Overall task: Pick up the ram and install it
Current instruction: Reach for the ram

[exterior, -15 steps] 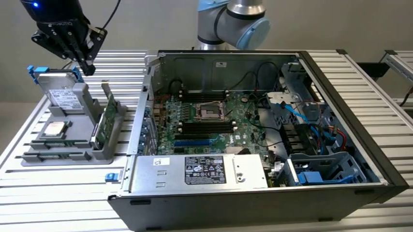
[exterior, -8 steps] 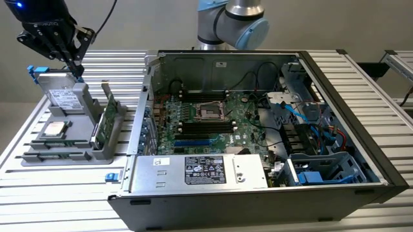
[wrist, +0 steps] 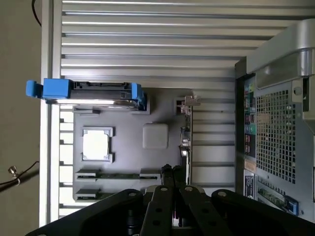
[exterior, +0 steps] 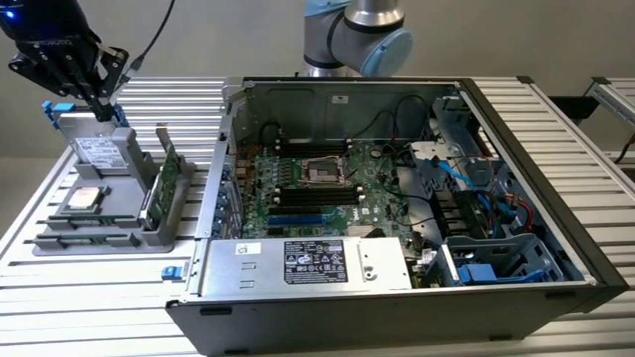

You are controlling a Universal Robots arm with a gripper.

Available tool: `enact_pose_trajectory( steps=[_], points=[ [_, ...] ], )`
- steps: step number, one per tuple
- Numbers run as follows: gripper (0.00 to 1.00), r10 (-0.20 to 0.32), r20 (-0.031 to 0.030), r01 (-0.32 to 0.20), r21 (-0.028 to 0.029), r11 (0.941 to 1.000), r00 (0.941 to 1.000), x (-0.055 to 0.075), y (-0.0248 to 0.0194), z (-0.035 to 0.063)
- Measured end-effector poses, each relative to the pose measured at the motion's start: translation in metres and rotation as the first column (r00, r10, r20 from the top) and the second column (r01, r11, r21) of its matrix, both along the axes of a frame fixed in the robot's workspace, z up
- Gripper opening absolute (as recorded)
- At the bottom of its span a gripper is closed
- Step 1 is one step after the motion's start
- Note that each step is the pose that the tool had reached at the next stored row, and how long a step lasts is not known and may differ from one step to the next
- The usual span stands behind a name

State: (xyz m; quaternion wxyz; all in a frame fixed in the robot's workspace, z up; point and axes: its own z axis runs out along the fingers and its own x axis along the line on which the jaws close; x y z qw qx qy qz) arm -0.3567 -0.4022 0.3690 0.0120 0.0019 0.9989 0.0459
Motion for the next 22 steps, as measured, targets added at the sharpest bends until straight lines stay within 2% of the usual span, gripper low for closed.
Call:
enact_pose_trajectory(
  steps=[5, 8, 10, 11, 14, 15, 17, 19, 22],
  points=[
    [0.1, 0.012, -0.0011, -0.012, -0.0011, 0.9999, 0.9999, -0.012, -0.0001, -0.0026],
    [0.1, 0.022, -0.0052, -0.022, -0.001, 0.9998, 0.9998, -0.016, -0.0004, -0.0041],
    [0.1, 0.029, -0.0141, -0.029, -0.0009, 0.9996, 0.9995, -0.017, -0.0008, -0.0049],
    [0.1, 0.031, -0.0211, -0.031, -0.001, 0.9995, 0.9993, -0.017, -0.0008, -0.0052],
    [0.1, 0.031, -0.0524, -0.032, -0.0063, 0.9995, 0.9981, -0.019, -0.0009, -0.0059],
    [0.1, 0.032, -0.0592, -0.033, -0.0098, 0.9994, 0.9977, -0.02, -0.001, -0.0062],
    [0.1, 0.034, -0.0677, -0.036, -0.0166, 0.9992, 0.9971, -0.021, -0.0014, -0.0065],
    [0.1, 0.037, -0.0741, -0.039, -0.0198, 0.9991, 0.9966, -0.021, -0.0022, -0.0069],
    [0.1, 0.04, -0.0749, -0.041, -0.0203, 0.9989, 0.9964, -0.024, -0.0056, -0.0072]
  ],
)
